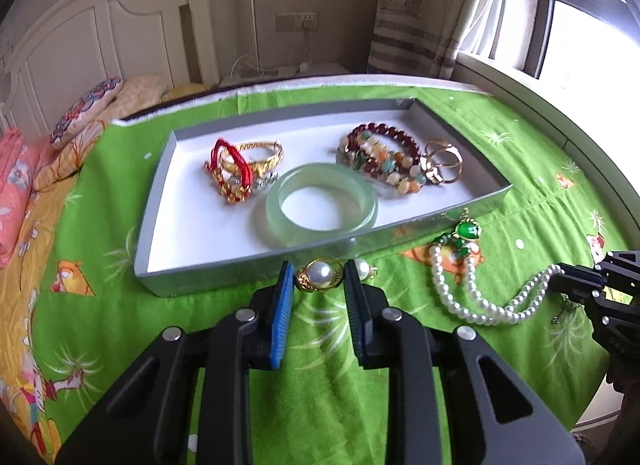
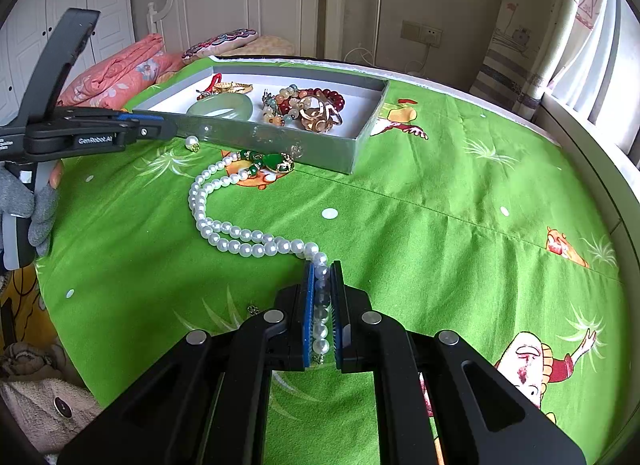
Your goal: Organize jewelry
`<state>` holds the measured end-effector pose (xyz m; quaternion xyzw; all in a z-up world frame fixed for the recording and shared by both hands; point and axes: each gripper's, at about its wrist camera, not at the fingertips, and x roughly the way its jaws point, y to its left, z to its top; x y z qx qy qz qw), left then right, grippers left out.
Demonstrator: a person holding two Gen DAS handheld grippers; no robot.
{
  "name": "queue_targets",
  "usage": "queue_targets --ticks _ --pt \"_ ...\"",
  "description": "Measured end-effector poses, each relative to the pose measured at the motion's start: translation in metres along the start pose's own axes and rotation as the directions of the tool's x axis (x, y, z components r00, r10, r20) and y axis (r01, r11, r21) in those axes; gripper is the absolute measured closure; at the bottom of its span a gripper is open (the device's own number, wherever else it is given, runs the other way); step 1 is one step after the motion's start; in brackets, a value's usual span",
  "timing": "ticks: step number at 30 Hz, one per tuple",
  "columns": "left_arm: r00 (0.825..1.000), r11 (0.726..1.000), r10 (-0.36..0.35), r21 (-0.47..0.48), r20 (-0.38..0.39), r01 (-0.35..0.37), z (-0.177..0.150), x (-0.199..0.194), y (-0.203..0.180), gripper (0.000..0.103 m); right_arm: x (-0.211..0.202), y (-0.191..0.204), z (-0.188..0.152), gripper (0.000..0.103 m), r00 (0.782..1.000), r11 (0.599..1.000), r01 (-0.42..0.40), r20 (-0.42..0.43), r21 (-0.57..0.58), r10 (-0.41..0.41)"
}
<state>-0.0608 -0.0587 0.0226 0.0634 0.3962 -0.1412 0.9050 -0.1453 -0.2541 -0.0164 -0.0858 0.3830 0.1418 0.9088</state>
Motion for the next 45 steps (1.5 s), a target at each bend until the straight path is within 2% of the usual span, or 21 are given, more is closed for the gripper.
queue_targets --ticks 4,11,13,15,18,20,25,28,30,35,36,38,39,41,43,45 --pt "1.0 0.999 0.013 0.038 -0.005 -0.012 -0.001 0.001 -0.006 0.076 0.0 0.0 0.0 0.095 1.0 1.0 0.0 0.0 0.0 0.0" --pt "1.0 1.0 0.001 0.019 -0.011 -0.001 -0.005 0.002 0.001 0.078 0.001 -0.001 0.0 0.095 1.0 1.0 -0.003 0.0 0.004 0.003" --pt "1.0 1.0 -0.01 -0.013 0.001 0.01 -0.004 -0.001 0.008 0.076 0.001 0.0 0.0 0.095 1.0 1.0 -0.002 0.0 0.002 0.002" --pt "1.0 0.997 -0.015 -0.07 0.008 0.016 -0.004 -0.004 0.018 0.072 0.001 0.0 0.0 0.095 1.0 1.0 -0.002 0.0 0.002 0.002" --pt "1.0 0.986 -0.004 -0.168 0.002 0.004 -0.012 -0.008 0.04 0.072 0.001 0.0 0.0 0.095 1.0 1.0 -0.004 0.0 0.004 0.004" --pt "1.0 0.984 0.003 -0.178 -0.012 -0.005 -0.019 -0.008 0.047 0.072 0.001 -0.001 0.0 0.095 1.0 1.0 -0.002 0.0 0.004 0.002" --pt "1.0 0.992 -0.023 -0.126 -0.021 0.02 -0.025 -0.01 0.039 0.07 0.001 0.0 0.0 0.095 1.0 1.0 -0.001 0.0 0.004 0.001" --pt "0.997 0.999 -0.03 -0.04 -0.069 0.027 -0.021 0.002 0.022 0.069 0.001 0.0 0.0 0.094 1.0 1.0 -0.003 0.0 0.006 0.003" --pt "0.997 1.0 -0.023 0.008 -0.073 0.024 -0.02 0.006 0.013 0.064 0.001 0.0 0.0 0.094 1.0 1.0 -0.002 0.0 0.005 0.002" --pt "0.994 0.985 -0.069 0.15 -0.081 0.081 -0.017 0.011 -0.004 0.06 0.001 -0.001 0.0 0.094 1.0 1.0 -0.006 0.0 0.009 0.006" --pt "0.993 0.979 -0.075 0.184 -0.086 0.09 -0.016 0.012 -0.007 0.061 0.001 -0.001 0.0 0.094 1.0 1.0 -0.007 0.0 0.01 0.007" --pt "0.99 0.962 -0.103 0.244 -0.099 0.124 -0.013 0.013 -0.011 0.074 0.001 -0.001 0.0 0.094 1.0 1.0 -0.008 0.001 0.011 0.008" --pt "0.984 0.95 -0.137 0.267 -0.117 0.164 -0.013 0.013 -0.012 0.092 0.001 -0.002 0.0 0.094 1.0 1.0 -0.008 0.0 0.01 0.007" --pt "0.974 0.933 -0.169 0.293 -0.152 0.208 -0.014 0.009 -0.016 0.101 0.001 -0.002 0.0 0.094 1.0 1.0 -0.009 0.0 0.013 0.009" --pt "0.963 0.915 -0.226 0.309 -0.146 0.261 -0.017 -0.003 -0.022 0.103 0.001 -0.001 0.0 0.094 1.0 1.0 -0.013 0.0 0.017 0.013" --pt "0.961 0.914 -0.253 0.299 -0.109 0.275 -0.021 -0.016 -0.022 0.103 0.001 -0.002 -0.001 0.094 1.0 1.0 -0.016 0.0 0.021 0.016"
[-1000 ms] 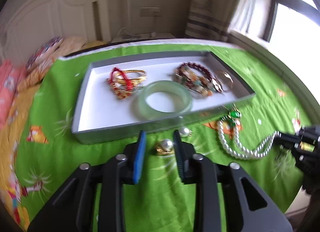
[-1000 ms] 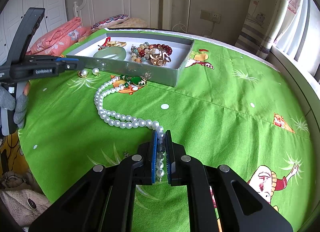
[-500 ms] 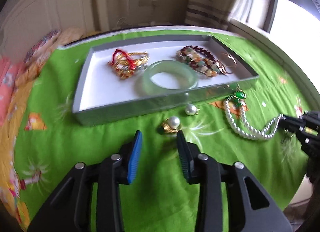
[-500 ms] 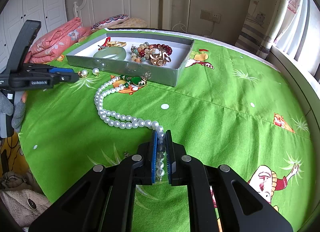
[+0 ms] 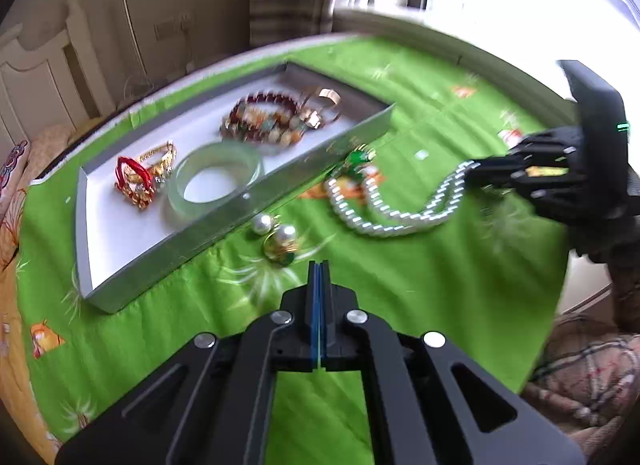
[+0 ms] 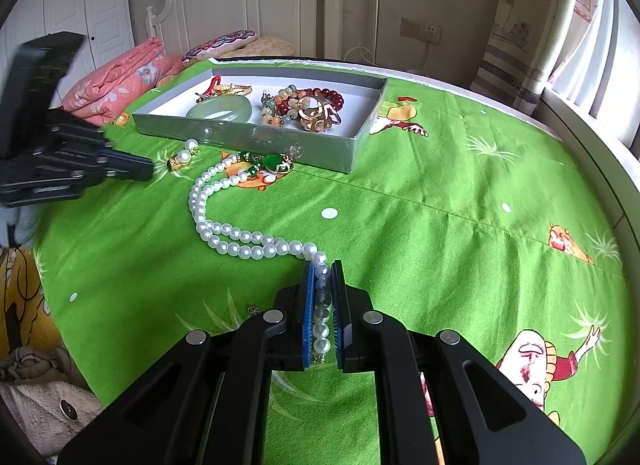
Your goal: Organize jewelry
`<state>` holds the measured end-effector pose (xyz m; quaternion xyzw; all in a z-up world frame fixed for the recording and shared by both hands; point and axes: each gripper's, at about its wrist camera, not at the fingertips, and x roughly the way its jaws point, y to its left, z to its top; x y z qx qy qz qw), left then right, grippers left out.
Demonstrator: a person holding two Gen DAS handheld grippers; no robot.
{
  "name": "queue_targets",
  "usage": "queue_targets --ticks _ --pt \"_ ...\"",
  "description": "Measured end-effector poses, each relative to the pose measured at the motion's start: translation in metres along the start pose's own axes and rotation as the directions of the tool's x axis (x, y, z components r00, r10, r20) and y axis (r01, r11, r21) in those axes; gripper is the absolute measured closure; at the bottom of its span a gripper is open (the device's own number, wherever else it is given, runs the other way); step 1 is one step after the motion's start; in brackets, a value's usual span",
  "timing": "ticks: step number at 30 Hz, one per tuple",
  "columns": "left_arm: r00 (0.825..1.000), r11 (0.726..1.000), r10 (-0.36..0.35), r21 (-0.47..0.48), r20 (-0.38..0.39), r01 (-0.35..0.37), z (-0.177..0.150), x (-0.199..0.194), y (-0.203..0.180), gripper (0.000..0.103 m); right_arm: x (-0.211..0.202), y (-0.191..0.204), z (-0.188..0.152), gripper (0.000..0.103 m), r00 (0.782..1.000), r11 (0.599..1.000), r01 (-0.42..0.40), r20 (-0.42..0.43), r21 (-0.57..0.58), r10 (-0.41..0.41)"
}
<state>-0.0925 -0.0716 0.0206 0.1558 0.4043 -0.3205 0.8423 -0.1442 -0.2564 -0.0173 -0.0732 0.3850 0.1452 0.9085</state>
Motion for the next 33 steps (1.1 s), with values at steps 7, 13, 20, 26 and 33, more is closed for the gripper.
queue_targets --ticks 7,13,20,26,33 --pt "1.0 0.996 0.02 -0.092 0.018 -0.018 -0.013 0.004 0.021 0.092 0.0 -0.001 0.0 0.094 1.0 1.0 -0.004 0.0 0.005 0.004" --pt "0.999 0.998 0.009 -0.059 0.034 -0.006 0.0 0.017 0.012 0.049 0.0 -0.001 0.0 0.094 1.0 1.0 -0.004 0.0 0.005 0.004" --pt "1.0 0.994 0.02 -0.105 -0.002 -0.02 0.006 0.028 0.022 0.081 0.001 -0.002 0.0 0.093 1.0 1.0 -0.017 0.0 0.014 0.017" --pt "0.997 0.988 0.071 -0.136 0.006 -0.07 0.004 0.027 0.02 0.088 0.0 -0.003 0.0 0.092 1.0 0.999 -0.028 0.0 0.02 0.028" --pt "0.985 0.988 0.118 -0.117 0.123 -0.104 0.016 -0.003 0.013 0.088 0.001 -0.003 0.001 0.091 1.0 0.999 -0.029 -0.001 0.019 0.029"
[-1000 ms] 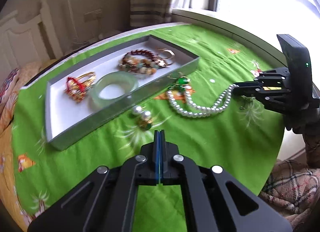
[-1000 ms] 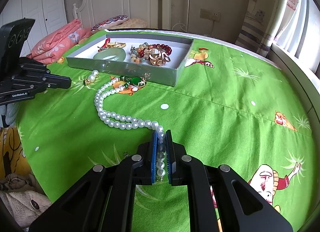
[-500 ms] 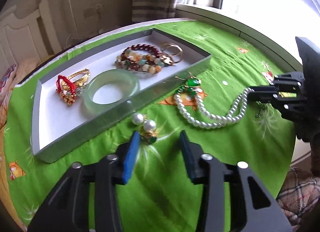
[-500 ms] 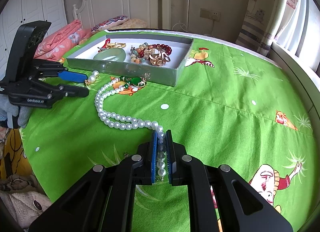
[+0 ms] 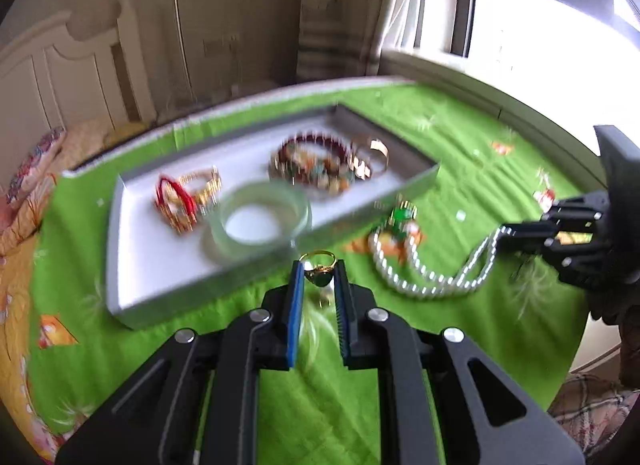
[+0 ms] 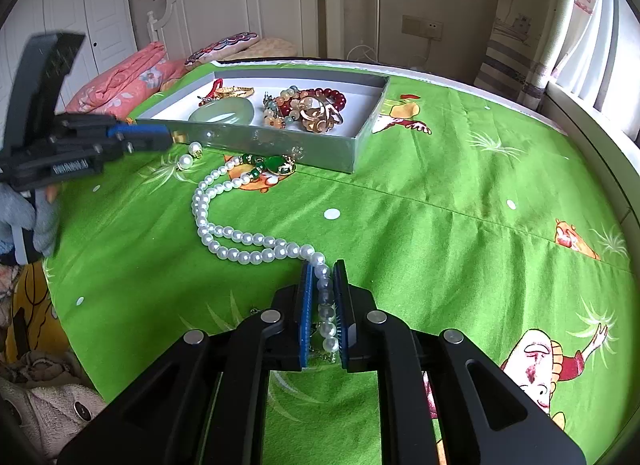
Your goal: Organize jewelry
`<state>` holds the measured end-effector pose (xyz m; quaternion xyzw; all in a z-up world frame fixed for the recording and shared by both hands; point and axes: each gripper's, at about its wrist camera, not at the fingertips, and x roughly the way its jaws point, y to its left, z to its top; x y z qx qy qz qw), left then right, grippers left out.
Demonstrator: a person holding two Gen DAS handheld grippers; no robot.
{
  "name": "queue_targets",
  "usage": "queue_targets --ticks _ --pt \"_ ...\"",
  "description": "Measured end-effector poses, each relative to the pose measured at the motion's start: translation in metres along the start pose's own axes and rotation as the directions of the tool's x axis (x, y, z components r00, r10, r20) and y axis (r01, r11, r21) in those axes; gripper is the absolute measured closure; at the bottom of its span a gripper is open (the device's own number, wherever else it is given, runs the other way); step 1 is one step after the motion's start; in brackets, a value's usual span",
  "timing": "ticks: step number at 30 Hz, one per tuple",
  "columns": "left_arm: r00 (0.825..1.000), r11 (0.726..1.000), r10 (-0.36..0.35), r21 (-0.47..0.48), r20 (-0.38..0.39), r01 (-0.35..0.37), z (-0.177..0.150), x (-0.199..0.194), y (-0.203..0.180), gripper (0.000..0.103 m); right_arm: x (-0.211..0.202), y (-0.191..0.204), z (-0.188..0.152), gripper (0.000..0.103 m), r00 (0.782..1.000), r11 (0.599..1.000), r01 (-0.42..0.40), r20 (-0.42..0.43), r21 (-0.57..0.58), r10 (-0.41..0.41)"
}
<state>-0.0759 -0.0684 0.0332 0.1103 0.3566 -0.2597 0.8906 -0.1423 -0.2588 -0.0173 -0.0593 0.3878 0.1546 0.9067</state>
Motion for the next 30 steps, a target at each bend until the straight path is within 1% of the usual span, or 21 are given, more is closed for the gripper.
queue_targets --ticks 3,6,12,14,16,17,19,20,21,22,24,26,28,30 --pt "1.0 1.0 0.005 0.009 0.016 -0.005 0.007 -0.009 0.0 0.088 0.0 0.0 0.0 0.091 1.0 1.0 0.001 0.0 0.0 -0.001" --pt "1.0 1.0 0.011 0.002 0.014 -0.011 0.005 -0.011 0.002 0.088 0.0 0.0 0.0 0.091 1.0 1.0 0.002 0.0 -0.002 -0.002" --pt "1.0 0.998 0.01 -0.054 -0.004 -0.01 -0.017 -0.009 0.007 0.088 0.0 0.002 0.0 0.092 1.0 1.0 0.018 0.005 -0.015 -0.018" --pt "1.0 0.997 0.004 -0.073 -0.008 -0.005 -0.024 -0.01 0.008 0.088 -0.001 0.003 -0.001 0.094 1.0 1.0 0.023 0.006 -0.019 -0.023" --pt "1.0 0.996 0.001 -0.092 -0.009 -0.001 -0.031 -0.011 0.008 0.088 -0.003 0.003 -0.001 0.095 1.0 1.0 0.007 0.009 -0.017 -0.007" --pt "1.0 0.995 0.0 -0.098 -0.007 0.0 -0.034 -0.013 0.008 0.088 -0.006 0.003 -0.002 0.095 1.0 1.0 -0.015 0.017 -0.011 0.016" --pt "1.0 0.994 -0.001 -0.108 0.001 0.002 -0.037 -0.018 0.009 0.088 -0.014 -0.002 -0.002 0.095 0.993 0.992 -0.112 0.05 0.054 0.11" --pt "1.0 0.994 0.002 -0.111 0.006 -0.002 -0.039 -0.021 0.01 0.088 -0.019 -0.006 -0.003 0.095 0.976 0.971 -0.21 0.08 0.111 0.202" --pt "1.0 0.994 0.007 -0.111 0.009 -0.006 -0.04 -0.023 0.01 0.088 -0.022 -0.006 -0.002 0.095 0.965 0.959 -0.253 0.102 0.124 0.242" --pt "1.0 0.994 0.014 -0.11 0.013 -0.012 -0.041 -0.026 0.011 0.088 -0.026 -0.003 -0.001 0.095 0.959 0.955 -0.27 0.119 0.12 0.256" --pt "0.999 0.993 0.023 -0.112 0.023 -0.021 -0.04 -0.031 0.012 0.088 -0.034 0.006 0.006 0.095 0.954 0.956 -0.275 0.15 0.101 0.259" --pt "0.999 0.993 0.041 -0.109 0.034 -0.037 -0.04 -0.037 0.013 0.088 -0.045 0.015 0.014 0.095 0.951 0.962 -0.261 0.189 0.076 0.243" --pt "0.997 0.994 0.055 -0.102 0.044 -0.05 -0.04 -0.043 0.012 0.088 -0.057 0.026 0.023 0.095 0.955 0.978 -0.208 0.224 0.029 0.196" --pt "0.996 0.994 0.062 -0.098 0.058 -0.056 -0.038 -0.05 0.012 0.088 -0.073 0.035 0.033 0.095 0.948 0.986 -0.168 0.271 -0.015 0.165"
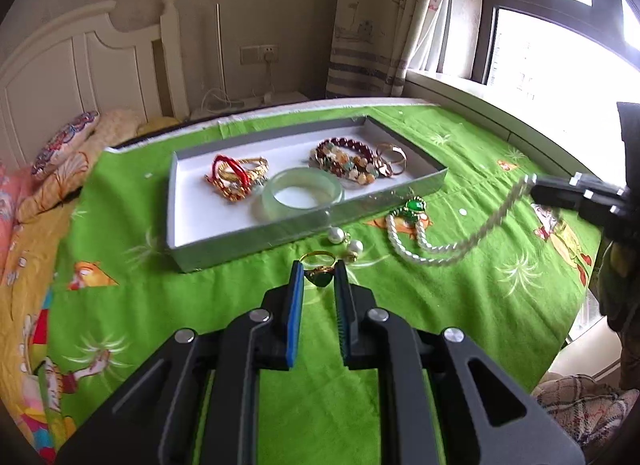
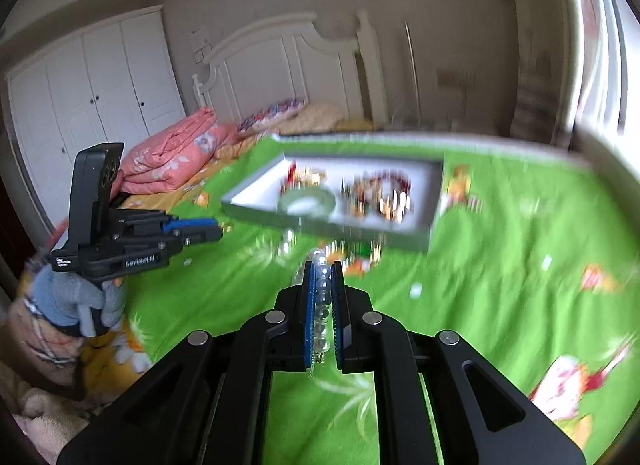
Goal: Organize jewelry
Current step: 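Lift the pearl necklace with right tool over the box while left tool holds the gold ring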
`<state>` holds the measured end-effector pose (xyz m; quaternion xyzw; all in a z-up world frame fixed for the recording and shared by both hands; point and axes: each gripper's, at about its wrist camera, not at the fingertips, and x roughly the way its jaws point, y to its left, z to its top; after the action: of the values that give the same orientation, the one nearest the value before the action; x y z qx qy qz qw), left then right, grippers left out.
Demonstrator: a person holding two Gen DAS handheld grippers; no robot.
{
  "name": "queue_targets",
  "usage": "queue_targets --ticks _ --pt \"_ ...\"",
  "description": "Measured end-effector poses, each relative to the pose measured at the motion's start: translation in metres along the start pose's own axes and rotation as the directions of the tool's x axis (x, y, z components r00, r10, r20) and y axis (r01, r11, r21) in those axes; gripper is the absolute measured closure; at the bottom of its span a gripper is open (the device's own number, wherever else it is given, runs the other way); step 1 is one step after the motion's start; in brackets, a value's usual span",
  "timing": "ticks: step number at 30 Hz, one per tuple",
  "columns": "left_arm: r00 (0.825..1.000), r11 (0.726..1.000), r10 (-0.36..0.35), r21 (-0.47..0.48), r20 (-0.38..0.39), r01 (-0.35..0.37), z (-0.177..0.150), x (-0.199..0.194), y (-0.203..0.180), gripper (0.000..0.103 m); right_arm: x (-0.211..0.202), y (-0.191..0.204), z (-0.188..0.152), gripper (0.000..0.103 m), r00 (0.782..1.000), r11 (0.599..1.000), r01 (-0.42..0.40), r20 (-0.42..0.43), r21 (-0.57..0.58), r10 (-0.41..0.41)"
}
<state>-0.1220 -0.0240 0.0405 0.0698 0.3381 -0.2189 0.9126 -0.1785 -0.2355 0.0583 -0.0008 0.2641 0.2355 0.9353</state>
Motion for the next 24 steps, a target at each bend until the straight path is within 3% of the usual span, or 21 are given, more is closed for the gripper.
queue_targets --ticks 3,12,24 --pt "1.0 1.0 0.009 0.009 0.029 -0.01 0.005 -0.013 0.001 0.088 -0.018 0.012 0.02 0.095 0.997 0.998 0.027 0.075 -0.051 -0.023" --pt "0.995 0.999 0.041 0.03 0.088 -0.044 0.022 -0.043 0.004 0.088 -0.043 0.021 0.06 0.095 0.982 0.992 0.073 0.179 -0.104 -0.053" --pt "0.993 0.996 0.076 0.033 0.094 -0.079 0.028 -0.05 0.013 0.088 -0.042 0.024 0.095 0.095 0.969 0.986 0.095 0.241 -0.141 -0.059"
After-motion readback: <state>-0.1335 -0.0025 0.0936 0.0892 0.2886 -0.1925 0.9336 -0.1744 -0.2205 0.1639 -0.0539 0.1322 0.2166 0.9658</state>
